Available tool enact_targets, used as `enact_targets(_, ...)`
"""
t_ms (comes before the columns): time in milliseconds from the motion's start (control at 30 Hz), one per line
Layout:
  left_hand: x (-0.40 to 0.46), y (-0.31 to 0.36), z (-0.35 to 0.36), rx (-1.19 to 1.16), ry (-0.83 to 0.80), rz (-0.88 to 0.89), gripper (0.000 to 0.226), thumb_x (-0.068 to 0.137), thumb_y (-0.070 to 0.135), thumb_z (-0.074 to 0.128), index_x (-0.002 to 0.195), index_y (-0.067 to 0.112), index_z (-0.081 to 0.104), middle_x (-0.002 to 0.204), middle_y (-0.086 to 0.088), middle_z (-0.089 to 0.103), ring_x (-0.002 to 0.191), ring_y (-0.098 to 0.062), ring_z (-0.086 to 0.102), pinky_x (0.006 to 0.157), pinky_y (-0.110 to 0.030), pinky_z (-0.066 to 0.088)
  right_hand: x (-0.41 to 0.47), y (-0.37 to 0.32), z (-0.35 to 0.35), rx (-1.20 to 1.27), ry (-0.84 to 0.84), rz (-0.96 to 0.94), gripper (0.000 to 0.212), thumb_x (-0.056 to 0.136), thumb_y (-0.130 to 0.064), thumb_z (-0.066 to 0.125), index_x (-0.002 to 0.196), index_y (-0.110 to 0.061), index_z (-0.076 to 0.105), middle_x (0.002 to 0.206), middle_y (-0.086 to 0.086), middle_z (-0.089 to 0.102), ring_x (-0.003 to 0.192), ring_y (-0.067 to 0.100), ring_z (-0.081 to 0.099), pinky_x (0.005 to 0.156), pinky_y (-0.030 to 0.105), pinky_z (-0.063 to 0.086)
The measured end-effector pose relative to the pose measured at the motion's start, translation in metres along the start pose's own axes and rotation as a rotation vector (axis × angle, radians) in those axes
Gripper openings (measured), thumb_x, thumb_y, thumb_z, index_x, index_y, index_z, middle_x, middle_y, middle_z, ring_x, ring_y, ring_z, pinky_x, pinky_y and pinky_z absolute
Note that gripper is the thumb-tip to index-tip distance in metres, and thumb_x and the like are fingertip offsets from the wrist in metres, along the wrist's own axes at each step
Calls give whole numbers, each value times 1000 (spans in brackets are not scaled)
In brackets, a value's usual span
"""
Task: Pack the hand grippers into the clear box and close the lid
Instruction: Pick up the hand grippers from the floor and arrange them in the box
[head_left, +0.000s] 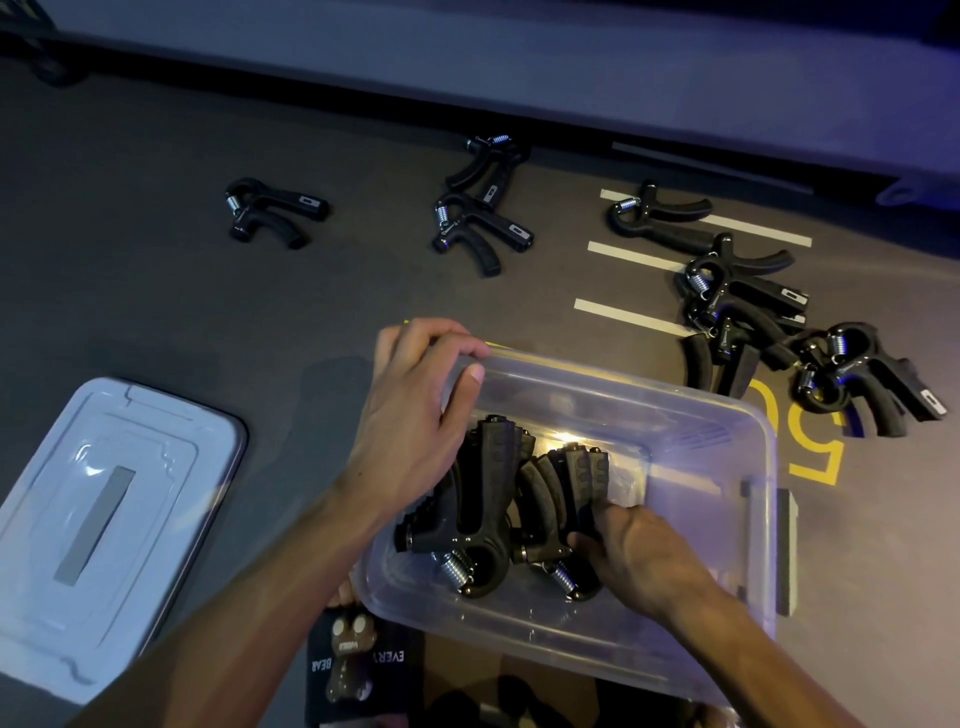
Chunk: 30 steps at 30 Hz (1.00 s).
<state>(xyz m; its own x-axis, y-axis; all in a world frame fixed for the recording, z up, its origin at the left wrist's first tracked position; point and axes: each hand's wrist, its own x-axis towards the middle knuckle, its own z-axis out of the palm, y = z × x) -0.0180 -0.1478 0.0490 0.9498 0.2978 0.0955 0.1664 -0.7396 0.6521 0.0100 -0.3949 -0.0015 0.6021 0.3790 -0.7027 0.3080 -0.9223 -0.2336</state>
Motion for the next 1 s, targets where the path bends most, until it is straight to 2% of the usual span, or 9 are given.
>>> enact_targets(267,1,-3,-2,-77,2,2,18,104,19,54,116,22,67,118,10,56,117,-15,44,102,-16,31,1,-7,-38,-82,65,43,45,93,-63,46,114,-24,56,115,6,65,107,29,62,79,30,45)
enact_targets(333,4,-5,-5,-102,19,-1,18,104,16,53,116,21,67,116,10,59,115,-13,47,101,-17,32,0,-10,-55,-66,139,-2,40,91,-64,42,105,-28,55,107,1,68,102,27,64,78,30,47)
enact_targets(467,21,-24,-11,-167,71,-83,20,104,15,52,113,22,69,111,13,61,110,-4,52,97,-23,38,2,-29,-92,35,388,-332,33,91,-58,35,88,-30,50,74,-8,65,72,18,65,64,34,51)
enact_targets(533,34,-40,-12,-254,60,-193,23,105,17,50,111,24,71,108,13,65,106,-1,58,92,-17,41,4,-46,-110,112,513,-512,19,96,-43,44,92,-28,55,75,-10,62,71,16,62,65,34,48)
enact_targets(633,54,-69,-10,-260,17,-315,23,103,21,49,108,31,70,109,11,70,104,1,62,91,-16,45,22,-65,-127,169,637,-619,15,97,-29,52,104,-20,62,92,-5,64,87,17,59,77,29,44)
enact_targets(733,78,-111,-6,-149,-51,-430,21,98,26,53,110,32,69,115,3,67,101,-9,63,92,-15,46,50,-74,-136,155,612,-638,21,98,-28,50,114,-19,61,105,-6,63,99,18,55,83,24,38)
enact_targets(833,106,-154,-7,-12,-79,-554,37,89,34,52,123,30,67,132,-11,59,121,-27,59,112,-38,41,73,-79,-142,133,537,-614,25,98,-33,47,117,-23,59,111,-9,61,104,18,54,86,29,42)
enact_targets(900,125,-176,-12,117,-89,-667,45,95,29,59,141,27,57,144,-15,48,132,-34,48,119,-42,32,82,-82,-144,163,511,-598,25,97,-32,48,116,-23,61,110,-8,62,103,19,55,87,32,42)
enact_targets(1000,153,-200,-17,187,-56,-768,58,95,32,63,149,37,44,151,-16,39,139,-39,38,120,-44,28,92,-86,-144,184,466,-588,24,96,-31,48,116,-23,61,110,-8,63,103,19,58,88,33,43)
